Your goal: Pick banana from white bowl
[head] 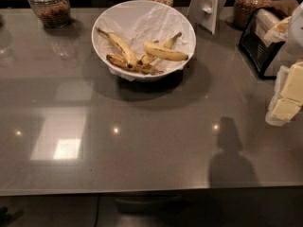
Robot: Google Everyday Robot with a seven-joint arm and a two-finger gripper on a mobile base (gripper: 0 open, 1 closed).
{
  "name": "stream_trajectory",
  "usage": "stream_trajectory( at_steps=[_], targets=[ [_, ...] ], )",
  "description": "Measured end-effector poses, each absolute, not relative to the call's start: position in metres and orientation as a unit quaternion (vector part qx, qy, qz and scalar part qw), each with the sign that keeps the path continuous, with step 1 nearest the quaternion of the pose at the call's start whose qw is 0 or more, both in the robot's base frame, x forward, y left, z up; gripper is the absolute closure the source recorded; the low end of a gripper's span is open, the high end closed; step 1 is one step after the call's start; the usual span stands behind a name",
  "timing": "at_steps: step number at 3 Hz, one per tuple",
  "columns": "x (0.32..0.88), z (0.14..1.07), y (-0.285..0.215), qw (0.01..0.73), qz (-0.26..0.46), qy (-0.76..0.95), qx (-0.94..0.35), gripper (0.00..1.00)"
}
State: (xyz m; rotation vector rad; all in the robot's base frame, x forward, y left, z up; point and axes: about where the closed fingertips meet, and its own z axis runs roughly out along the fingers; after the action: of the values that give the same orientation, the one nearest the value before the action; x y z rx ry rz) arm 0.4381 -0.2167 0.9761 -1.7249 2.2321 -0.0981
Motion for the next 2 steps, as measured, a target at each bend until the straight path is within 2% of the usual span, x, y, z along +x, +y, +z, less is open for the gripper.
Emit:
stream_trajectory(
  at_steps=[2],
  targets=[
    [0.4451, 0.9807, -0.2088, 0.184, -0.027, 0.777, -0.601, 0.0]
  ],
)
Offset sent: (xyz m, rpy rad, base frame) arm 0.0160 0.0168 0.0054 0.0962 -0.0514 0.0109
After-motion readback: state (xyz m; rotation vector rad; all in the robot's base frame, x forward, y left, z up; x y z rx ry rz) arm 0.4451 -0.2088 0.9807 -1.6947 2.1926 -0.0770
